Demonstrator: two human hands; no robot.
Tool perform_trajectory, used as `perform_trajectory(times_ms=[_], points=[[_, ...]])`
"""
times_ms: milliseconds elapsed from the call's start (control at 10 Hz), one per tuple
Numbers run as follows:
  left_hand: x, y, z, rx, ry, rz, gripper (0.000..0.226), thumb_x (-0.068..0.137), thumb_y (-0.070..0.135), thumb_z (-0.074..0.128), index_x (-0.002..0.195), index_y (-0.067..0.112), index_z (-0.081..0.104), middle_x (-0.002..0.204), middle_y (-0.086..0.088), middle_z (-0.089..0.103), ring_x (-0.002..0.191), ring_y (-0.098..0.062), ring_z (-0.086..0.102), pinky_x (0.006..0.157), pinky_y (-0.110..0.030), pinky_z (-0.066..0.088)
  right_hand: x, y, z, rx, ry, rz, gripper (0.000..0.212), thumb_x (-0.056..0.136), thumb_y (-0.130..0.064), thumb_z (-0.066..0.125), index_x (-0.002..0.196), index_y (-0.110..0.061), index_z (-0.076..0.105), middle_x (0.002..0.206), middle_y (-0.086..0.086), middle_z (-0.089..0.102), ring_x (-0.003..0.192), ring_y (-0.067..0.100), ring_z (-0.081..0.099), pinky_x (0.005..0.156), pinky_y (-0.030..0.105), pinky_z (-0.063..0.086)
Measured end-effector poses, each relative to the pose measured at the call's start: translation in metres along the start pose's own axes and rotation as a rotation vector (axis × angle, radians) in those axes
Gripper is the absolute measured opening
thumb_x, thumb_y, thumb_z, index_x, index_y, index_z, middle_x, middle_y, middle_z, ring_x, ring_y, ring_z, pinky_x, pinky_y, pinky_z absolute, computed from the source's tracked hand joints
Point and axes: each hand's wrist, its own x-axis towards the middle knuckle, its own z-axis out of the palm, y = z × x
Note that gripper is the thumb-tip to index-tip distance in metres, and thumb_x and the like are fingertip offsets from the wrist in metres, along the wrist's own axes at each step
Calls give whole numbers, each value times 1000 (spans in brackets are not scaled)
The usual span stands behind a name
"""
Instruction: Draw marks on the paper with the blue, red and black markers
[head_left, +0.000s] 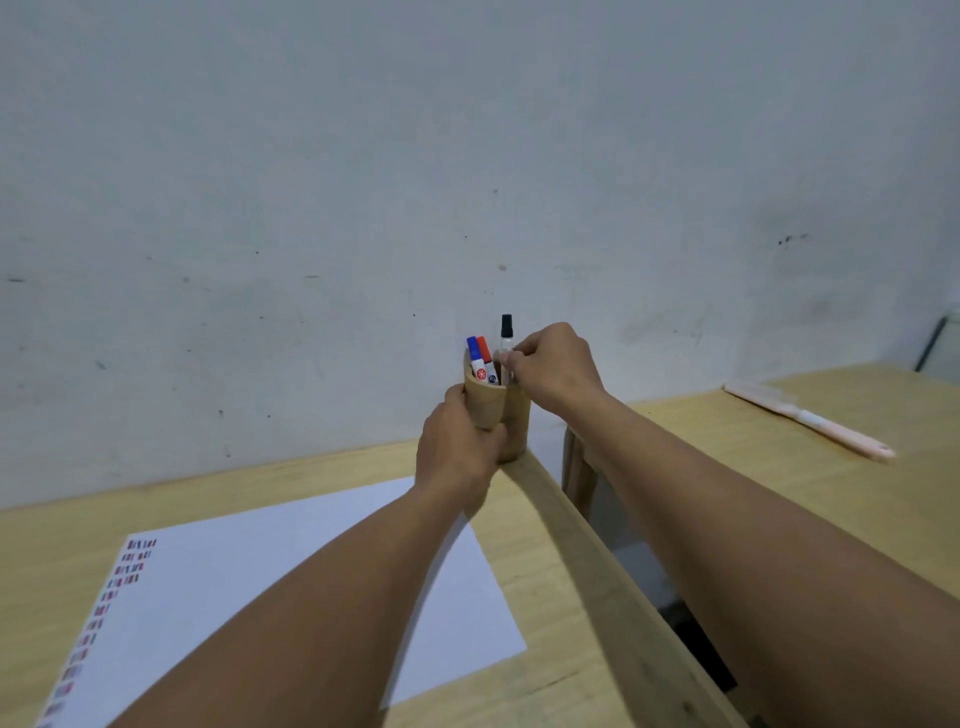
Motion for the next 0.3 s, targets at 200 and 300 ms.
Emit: perform_trajectory(times_ms=[200,300], points=[[-8,3,-23,64,-91,-63,86,81,37,79,151,11,37,144,-12,55,130,-31,53,97,-38,48,-9,-6,-17,39,4,7,25,98,-22,65,94,-1,78,93,14,76,80,25,70,71,37,56],[-17,5,-42,58,-114,-77,92,79,41,81,154,16,33,149,-11,52,133,-30,51,105,-43,47,-18,-12,-22,51,-20,8,18,98,-18,64,102,-7,77,103,9,75,85,19,66,71,30,53]])
